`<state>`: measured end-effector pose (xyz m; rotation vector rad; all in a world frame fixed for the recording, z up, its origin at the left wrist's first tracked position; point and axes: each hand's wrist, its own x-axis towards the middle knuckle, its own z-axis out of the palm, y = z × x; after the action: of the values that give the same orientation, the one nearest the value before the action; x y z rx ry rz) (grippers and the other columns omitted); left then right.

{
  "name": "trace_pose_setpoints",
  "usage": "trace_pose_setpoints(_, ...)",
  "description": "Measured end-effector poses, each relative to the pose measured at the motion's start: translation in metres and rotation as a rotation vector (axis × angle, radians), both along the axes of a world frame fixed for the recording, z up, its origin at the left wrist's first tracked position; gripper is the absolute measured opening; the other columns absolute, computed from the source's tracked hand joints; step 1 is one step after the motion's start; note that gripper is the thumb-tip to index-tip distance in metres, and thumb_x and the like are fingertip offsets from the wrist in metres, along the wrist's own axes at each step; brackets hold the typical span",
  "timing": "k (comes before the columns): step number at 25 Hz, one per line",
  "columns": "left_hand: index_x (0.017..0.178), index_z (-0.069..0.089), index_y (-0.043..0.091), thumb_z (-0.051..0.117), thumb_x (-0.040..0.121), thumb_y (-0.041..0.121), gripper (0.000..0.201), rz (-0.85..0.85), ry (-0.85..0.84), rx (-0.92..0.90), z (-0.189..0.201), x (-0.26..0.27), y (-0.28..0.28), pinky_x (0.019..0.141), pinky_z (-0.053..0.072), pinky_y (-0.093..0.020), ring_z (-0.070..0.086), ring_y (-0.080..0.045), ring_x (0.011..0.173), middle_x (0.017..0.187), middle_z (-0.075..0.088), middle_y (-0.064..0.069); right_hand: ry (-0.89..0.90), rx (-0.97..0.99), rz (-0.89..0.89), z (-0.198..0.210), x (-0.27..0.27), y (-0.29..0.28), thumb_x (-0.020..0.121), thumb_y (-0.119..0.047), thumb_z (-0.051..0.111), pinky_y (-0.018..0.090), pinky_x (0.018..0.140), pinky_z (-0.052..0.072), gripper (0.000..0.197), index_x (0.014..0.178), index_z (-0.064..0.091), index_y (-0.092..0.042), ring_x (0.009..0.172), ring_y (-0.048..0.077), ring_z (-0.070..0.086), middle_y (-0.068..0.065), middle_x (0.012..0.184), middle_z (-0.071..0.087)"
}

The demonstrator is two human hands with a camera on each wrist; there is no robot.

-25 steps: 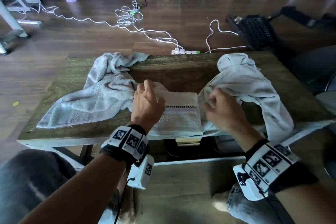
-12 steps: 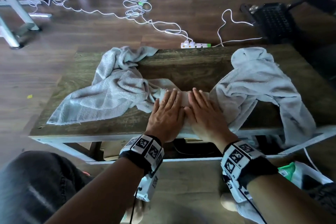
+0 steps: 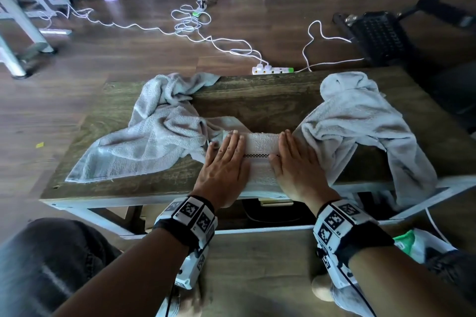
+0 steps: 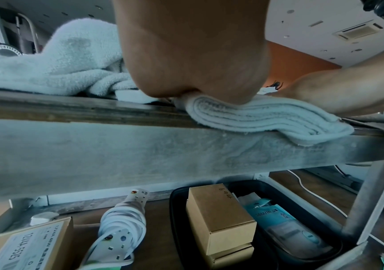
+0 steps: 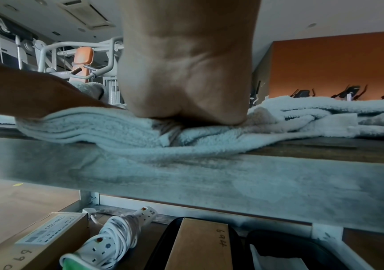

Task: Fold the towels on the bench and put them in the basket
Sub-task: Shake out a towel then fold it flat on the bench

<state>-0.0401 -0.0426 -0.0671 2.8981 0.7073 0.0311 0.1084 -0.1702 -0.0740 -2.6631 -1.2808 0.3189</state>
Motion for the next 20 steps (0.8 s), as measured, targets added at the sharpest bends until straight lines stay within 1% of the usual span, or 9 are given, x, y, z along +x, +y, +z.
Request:
trace_pose_setpoints(4,0.157,-0.006,0.016,-0.001,0.095,0.048,0.07,-0.003,0.029,0.008,0.005,-0.005,0.001,0.118,-0.016,-0.05,-0.018,-0.01,0.149,0.165,-0.012,0.001,-0.014,-0.002,-0.019,0.0,-0.003,0.0,0.097,-0.056,0.004,0.038,0.125,-0.001,0.077,0.159,-0.002,-0.011,0.154,0.017,-0.005,0.005,0.168,-0.003)
trace_pose_setpoints(7,0.156,0.007,0.012,0.025,0.099,0.037,0.066,0.03,-0.03,-0.016,0.013,0.0,-0.005,0.12,-0.011,-0.053,-0.006,-0.018,0.152,0.165,0.002,-0.004,0.001,0.002,-0.046,0.003,-0.005,-0.001,0.1,-0.055,0.008,0.037,0.125,-0.003,0.074,0.159,-0.001,-0.012,0.154,0.02,-0.004,0.007,0.168,0.001)
trace_pose_setpoints(10,0.145,0.03,0.007,0.044,0.087,0.031,0.064,0.211,-0.144,-0.03,0.024,0.007,-0.014,0.12,0.013,-0.05,0.027,-0.029,0.144,0.151,0.036,-0.014,0.013,0.013,-0.05,0.008,-0.009,0.0,0.101,-0.055,0.011,0.038,0.123,-0.002,0.071,0.159,-0.001,-0.015,0.154,0.022,-0.002,0.008,0.167,0.005)
trace_pose_setpoints(12,0.131,0.039,0.009,0.051,0.082,0.031,0.055,0.351,-0.177,-0.041,0.031,0.013,-0.022,0.108,0.03,-0.046,0.044,-0.033,0.126,0.131,0.054,-0.014,0.021,0.014,-0.051,0.01,-0.011,-0.001,0.102,-0.053,0.013,0.039,0.123,-0.001,0.07,0.158,-0.001,-0.015,0.154,0.024,0.0,0.01,0.166,0.007)
trace_pose_setpoints(14,0.12,0.038,0.009,0.058,0.079,0.032,0.051,0.439,-0.125,-0.134,0.041,0.018,-0.027,0.098,0.036,-0.046,0.048,-0.036,0.116,0.119,0.057,-0.015,0.002,0.039,-0.041,0.011,-0.011,0.0,0.102,-0.052,0.014,0.04,0.124,0.002,0.069,0.157,0.002,-0.013,0.153,0.027,0.004,0.013,0.165,0.013)
trace_pose_setpoints(17,0.132,0.031,-0.003,0.066,0.078,0.026,0.07,0.586,-0.177,-0.438,0.052,0.034,-0.017,0.099,0.042,-0.042,0.05,-0.037,0.121,0.124,0.054,-0.018,-0.015,0.045,-0.024,0.014,-0.009,0.0,0.102,-0.052,0.017,0.042,0.123,0.006,0.069,0.157,0.007,-0.011,0.152,0.029,0.01,0.016,0.163,0.019)
trace_pose_setpoints(18,0.13,0.038,-0.006,0.067,0.078,0.023,0.066,0.618,-0.218,-0.571,0.056,0.038,-0.012,0.091,0.049,-0.035,0.057,-0.032,0.114,0.12,0.059,-0.016,0.008,0.027,-0.028,0.014,-0.006,0.002,0.102,-0.053,0.021,0.044,0.122,0.008,0.071,0.157,0.006,-0.01,0.152,0.03,0.012,0.016,0.163,0.019)
trace_pose_setpoints(19,0.118,0.053,-0.004,0.068,0.079,0.019,0.048,0.629,-0.293,-0.708,0.064,0.04,-0.01,0.073,0.052,-0.026,0.064,-0.024,0.096,0.105,0.065,-0.01,0.039,0.011,-0.047,0.021,-0.004,0.003,0.102,-0.054,0.025,0.047,0.121,0.01,0.074,0.157,0.006,-0.009,0.151,0.032,0.014,0.017,0.162,0.02)
trace_pose_setpoints(20,0.095,0.063,0.003,0.069,0.08,0.015,0.02,0.61,-0.362,-0.827,0.072,0.04,-0.009,0.054,0.047,-0.019,0.064,-0.015,0.073,0.083,0.065,-0.004,0.068,0.029,-0.077,0.03,-0.003,0.005,0.101,-0.055,0.029,0.049,0.119,0.015,0.077,0.156,0.009,-0.007,0.149,0.035,0.019,0.018,0.16,0.024)
